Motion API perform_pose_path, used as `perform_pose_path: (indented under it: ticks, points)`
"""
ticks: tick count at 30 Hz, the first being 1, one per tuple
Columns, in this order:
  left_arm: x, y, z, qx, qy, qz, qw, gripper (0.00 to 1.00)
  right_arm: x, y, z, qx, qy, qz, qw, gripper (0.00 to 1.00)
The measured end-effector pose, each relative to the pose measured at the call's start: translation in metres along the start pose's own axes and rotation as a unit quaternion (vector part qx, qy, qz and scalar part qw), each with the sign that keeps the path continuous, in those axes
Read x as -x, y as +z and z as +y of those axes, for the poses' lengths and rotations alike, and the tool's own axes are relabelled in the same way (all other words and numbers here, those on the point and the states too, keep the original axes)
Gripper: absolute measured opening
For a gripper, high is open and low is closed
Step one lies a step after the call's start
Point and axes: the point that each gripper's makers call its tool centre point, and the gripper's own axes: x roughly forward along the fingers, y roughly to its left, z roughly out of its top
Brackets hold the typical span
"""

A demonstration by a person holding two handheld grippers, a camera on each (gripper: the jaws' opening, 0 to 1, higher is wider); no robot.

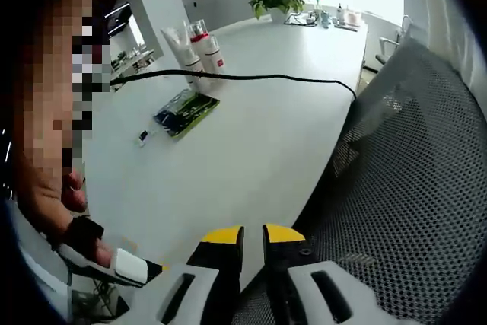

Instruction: Arrange the skincare products in the storage area until every visible bottle or jar stands upright without overlapping.

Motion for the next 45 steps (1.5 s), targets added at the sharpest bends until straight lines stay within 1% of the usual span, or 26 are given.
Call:
perform_pose_path:
  ticks: [2, 3, 5, 6, 7, 8, 9, 12, 15, 17, 18, 20, 23, 28, 31, 34, 36, 38, 41, 43, 45]
  points:
    - [0.0, -0.001, -0.001, 0.0, -0.002, 0.002, 1.0, 0.1, -0.002, 0.002, 0.001, 0.01, 0.001, 0.006, 0.9999, 0.53]
    - [0.0, -0.001, -0.001, 0.0, -0.003, 0.004, 1.0, 0.11, -0.003, 0.003, -0.006, 0.024, -0.013, 0.009, 0.9996, 0.5]
    - [0.0, -0.002, 0.0, -0.001, -0.002, 0.006, 1.0, 0.11, -0.003, 0.007, -0.007, 0.01, -0.009, 0.011, 0.9999, 0.49]
    - [0.0, -0.002, 0.0, 0.0, -0.001, 0.007, 1.0, 0.11, -0.004, 0.007, -0.007, 0.011, -0.009, 0.014, 0.9998, 0.49]
    - [0.0, -0.002, 0.0, 0.001, 0.0, 0.007, 1.0, 0.11, -0.004, 0.004, -0.006, 0.037, -0.016, 0.035, 0.9986, 0.48]
    - [0.0, -0.002, 0.001, 0.001, 0.0, 0.007, 1.0, 0.11, -0.005, 0.002, -0.007, 0.064, -0.02, 0.046, 0.9967, 0.48]
    - [0.0, -0.002, 0.001, 0.0, 0.001, 0.007, 1.0, 0.11, -0.006, 0.005, -0.001, 0.066, -0.009, 0.04, 0.997, 0.45]
    - [0.0, -0.003, 0.001, -0.002, 0.002, 0.008, 1.0, 0.11, -0.006, 0.004, 0.004, 0.066, -0.012, 0.045, 0.9967, 0.39]
    - [0.001, -0.003, 0.002, -0.001, 0.005, 0.009, 0.9999, 0.11, -0.006, 0.003, 0.005, 0.069, -0.016, 0.045, 0.9965, 0.38]
    - [0.001, -0.003, 0.002, -0.002, 0.006, 0.009, 0.9999, 0.11, -0.005, 0.002, 0.004, 0.057, -0.018, 0.044, 0.9973, 0.38]
    - [0.001, -0.003, 0.002, -0.002, 0.005, 0.009, 0.9999, 0.11, -0.004, 0.002, 0.003, 0.038, -0.02, 0.041, 0.9982, 0.38]
    - [0.0, -0.003, 0.003, -0.002, 0.006, 0.009, 0.9999, 0.11, -0.003, 0.0, 0.003, 0.017, -0.026, 0.039, 0.9987, 0.38]
    - [0.001, -0.002, 0.004, 0.0, 0.009, 0.006, 0.9999, 0.11, -0.001, 0.0, 0.005, 0.02, -0.036, 0.035, 0.9985, 0.37]
    - [0.001, -0.002, 0.005, 0.0, 0.01, 0.007, 0.9999, 0.11, 0.002, -0.009, 0.01, 0.026, -0.041, 0.052, 0.9975, 0.36]
    - [0.002, -0.003, 0.004, -0.001, 0.009, 0.01, 0.9999, 0.11, 0.006, -0.014, 0.012, 0.003, -0.043, 0.045, 0.9981, 0.36]
    - [0.001, -0.004, 0.005, 0.0, 0.01, 0.012, 0.9999, 0.11, 0.008, -0.021, 0.009, -0.013, -0.046, 0.046, 0.9978, 0.35]
    - [0.001, -0.005, 0.005, 0.0, 0.01, 0.015, 0.9998, 0.11, 0.01, -0.025, 0.011, -0.026, -0.046, 0.046, 0.9975, 0.35]
    - [0.001, -0.005, 0.004, 0.001, 0.009, 0.016, 0.9998, 0.11, 0.011, -0.028, 0.014, -0.028, -0.049, 0.047, 0.9973, 0.35]
    - [0.003, -0.003, 0.006, 0.003, 0.013, 0.012, 0.9998, 0.11, 0.015, -0.033, 0.015, -0.046, -0.051, 0.045, 0.9966, 0.35]
    - [0.002, -0.003, 0.006, 0.004, 0.013, 0.01, 0.9999, 0.11, 0.017, -0.034, 0.015, -0.065, -0.059, 0.034, 0.9956, 0.35]
    - [0.001, -0.005, 0.004, 0.002, 0.01, 0.016, 0.9998, 0.11, 0.022, -0.035, 0.019, -0.081, -0.059, 0.026, 0.9946, 0.35]
